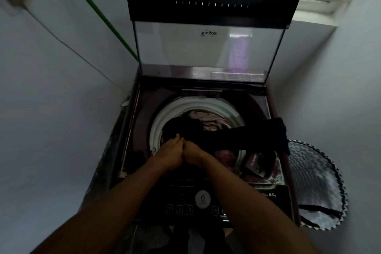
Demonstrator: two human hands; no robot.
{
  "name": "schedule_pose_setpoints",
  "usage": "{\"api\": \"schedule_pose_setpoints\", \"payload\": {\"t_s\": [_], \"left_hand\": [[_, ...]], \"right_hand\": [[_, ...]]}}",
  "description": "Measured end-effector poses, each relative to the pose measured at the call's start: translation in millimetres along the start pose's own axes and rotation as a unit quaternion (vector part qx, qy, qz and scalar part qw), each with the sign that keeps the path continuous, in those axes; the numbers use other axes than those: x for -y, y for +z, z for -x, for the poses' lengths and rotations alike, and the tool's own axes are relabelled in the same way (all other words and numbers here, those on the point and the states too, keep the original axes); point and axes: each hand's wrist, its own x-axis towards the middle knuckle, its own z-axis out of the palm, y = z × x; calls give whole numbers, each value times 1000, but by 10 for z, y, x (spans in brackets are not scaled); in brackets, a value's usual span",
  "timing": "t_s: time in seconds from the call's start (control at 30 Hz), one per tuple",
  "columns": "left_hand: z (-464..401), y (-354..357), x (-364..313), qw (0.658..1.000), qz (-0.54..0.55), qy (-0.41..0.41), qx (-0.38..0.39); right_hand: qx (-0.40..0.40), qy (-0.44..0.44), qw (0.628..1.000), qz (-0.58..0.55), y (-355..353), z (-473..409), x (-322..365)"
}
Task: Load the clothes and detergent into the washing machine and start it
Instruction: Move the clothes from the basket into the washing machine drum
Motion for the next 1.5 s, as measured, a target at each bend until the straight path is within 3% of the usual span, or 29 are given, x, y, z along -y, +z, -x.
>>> {"api": "schedule_pose_setpoints", "payload": {"t_s": [0.07, 0.17, 0.27, 0.37, 0.47, 0.57, 0.7, 0.9, 1.03, 1.17, 1.3, 1.5], "left_hand": [[35, -112, -38, 999, -11, -27, 34], [51, -317, -199, 996, -69, -24, -42], [-31, -396, -465, 986, -27, 31, -159], [-131, -410, -830, 985, 55, 91, -134], [-207, -344, -1156, 978, 118, 150, -85], [-265, -273, -1444, 972, 134, 185, -56], [-296, -227, -1758, 968, 151, 198, -46], [-332, -248, -1960, 965, 173, 189, -57], [-348, -267, -1921, 955, 217, 181, -92], [-342, -266, -1772, 933, 287, 149, -156], [-292, -301, -1448, 918, 324, 93, -210], [-159, -320, -753, 952, 244, 9, -185]], "right_hand": [[21, 32, 992, -120, -83, 75, -74], [-114, 55, 978, -167, -349, 183, -180], [-283, 74, 954, -72, -645, 386, -296], [-373, 186, 906, 74, -873, 635, -549], [-425, 284, 853, 107, -1058, 892, -886], [-413, 350, 839, 49, -1184, 1126, -1234], [-393, 314, 863, -53, -1228, 1295, -1532], [-455, 267, 846, 82, -1251, 1228, -1391], [-490, 176, 847, 106, -1393, 1238, -1198], [-505, 48, 862, -1, -1403, 1094, -863], [-455, -4, 889, -53, -1265, 838, -599], [-290, 22, 956, -40, -847, 456, -477]]}}
